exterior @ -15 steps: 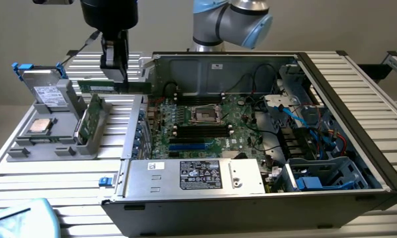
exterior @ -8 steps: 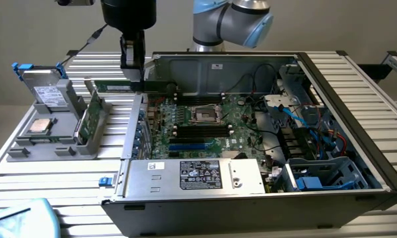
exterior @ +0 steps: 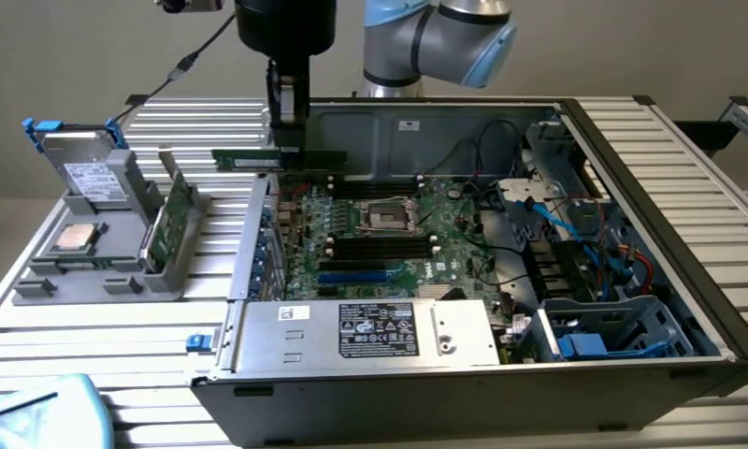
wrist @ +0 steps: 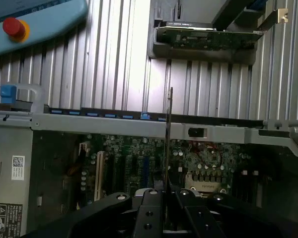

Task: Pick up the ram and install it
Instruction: 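Pick up the ram and move it above insertion slot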

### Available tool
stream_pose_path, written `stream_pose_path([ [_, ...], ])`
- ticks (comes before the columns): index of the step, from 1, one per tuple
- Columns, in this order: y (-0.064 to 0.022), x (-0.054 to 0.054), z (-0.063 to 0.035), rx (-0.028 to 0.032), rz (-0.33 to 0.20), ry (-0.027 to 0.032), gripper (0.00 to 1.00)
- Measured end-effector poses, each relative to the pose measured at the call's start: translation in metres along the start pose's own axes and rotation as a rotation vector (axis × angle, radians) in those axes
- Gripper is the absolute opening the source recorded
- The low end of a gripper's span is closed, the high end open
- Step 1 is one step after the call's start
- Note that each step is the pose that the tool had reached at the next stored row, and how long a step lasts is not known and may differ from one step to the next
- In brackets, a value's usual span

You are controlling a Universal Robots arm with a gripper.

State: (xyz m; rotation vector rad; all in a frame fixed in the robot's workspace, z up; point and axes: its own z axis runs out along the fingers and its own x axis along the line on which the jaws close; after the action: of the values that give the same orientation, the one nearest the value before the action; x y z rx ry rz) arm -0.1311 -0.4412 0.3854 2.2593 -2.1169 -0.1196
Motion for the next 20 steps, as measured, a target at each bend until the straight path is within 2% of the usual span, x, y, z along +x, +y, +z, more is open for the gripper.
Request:
stream_pose_path([
  [14, -0.0633, 0.004, -0.0055, 0.0040, -0.004, -0.0411, 0.14],
  [20, -0.0904, 0.006, -0.0077, 0.0049, -0.005, -0.0545, 0.14],
])
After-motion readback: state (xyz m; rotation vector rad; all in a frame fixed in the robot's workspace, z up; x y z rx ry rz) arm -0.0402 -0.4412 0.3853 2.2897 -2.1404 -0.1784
